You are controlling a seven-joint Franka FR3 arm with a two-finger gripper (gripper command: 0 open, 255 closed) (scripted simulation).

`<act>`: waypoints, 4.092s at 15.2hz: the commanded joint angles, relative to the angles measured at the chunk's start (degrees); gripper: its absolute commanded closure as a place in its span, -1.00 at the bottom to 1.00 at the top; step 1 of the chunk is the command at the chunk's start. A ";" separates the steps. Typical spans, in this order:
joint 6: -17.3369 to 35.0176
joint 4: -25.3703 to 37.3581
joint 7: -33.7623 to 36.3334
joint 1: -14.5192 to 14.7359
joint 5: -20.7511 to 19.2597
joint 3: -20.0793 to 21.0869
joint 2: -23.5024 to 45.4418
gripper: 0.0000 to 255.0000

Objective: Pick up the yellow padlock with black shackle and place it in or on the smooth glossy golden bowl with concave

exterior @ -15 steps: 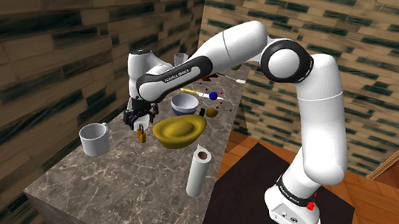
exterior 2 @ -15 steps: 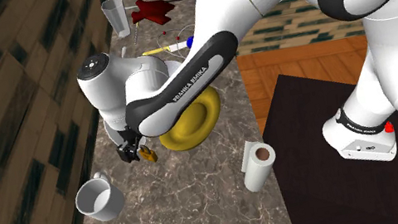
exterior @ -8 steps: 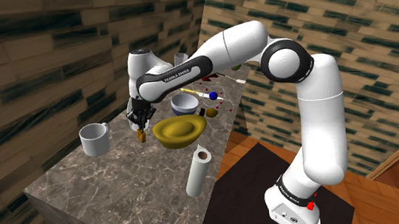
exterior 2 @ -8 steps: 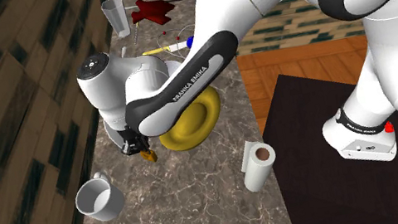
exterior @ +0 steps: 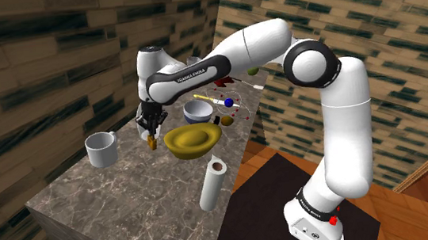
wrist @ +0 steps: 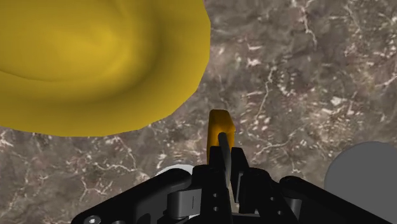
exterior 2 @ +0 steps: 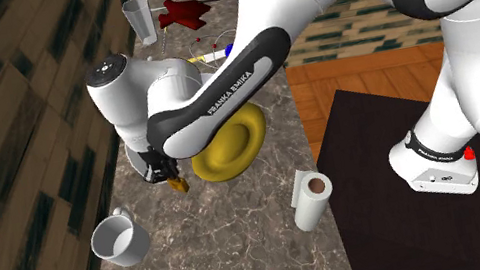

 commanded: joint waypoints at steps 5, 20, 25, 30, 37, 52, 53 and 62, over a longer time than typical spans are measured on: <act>-3.78 1.83 -0.50 -0.21 0.82 0.49 -2.02 1.00; -13.46 7.86 -1.53 -0.43 2.42 1.33 -5.87 1.00; -16.96 10.69 -1.78 -0.35 2.75 1.51 -6.58 1.00; -17.18 6.18 -3.55 -2.35 4.34 1.65 -11.57 1.00; -15.15 -10.16 -11.04 -8.04 9.66 0.38 -26.79 1.00; -8.28 -25.56 -17.40 -10.70 12.50 -2.23 -35.69 1.00; -7.52 -26.09 -17.36 -10.69 12.44 -2.20 -35.46 1.00; -0.68 -30.33 -16.79 -10.62 11.68 -2.01 -32.76 1.00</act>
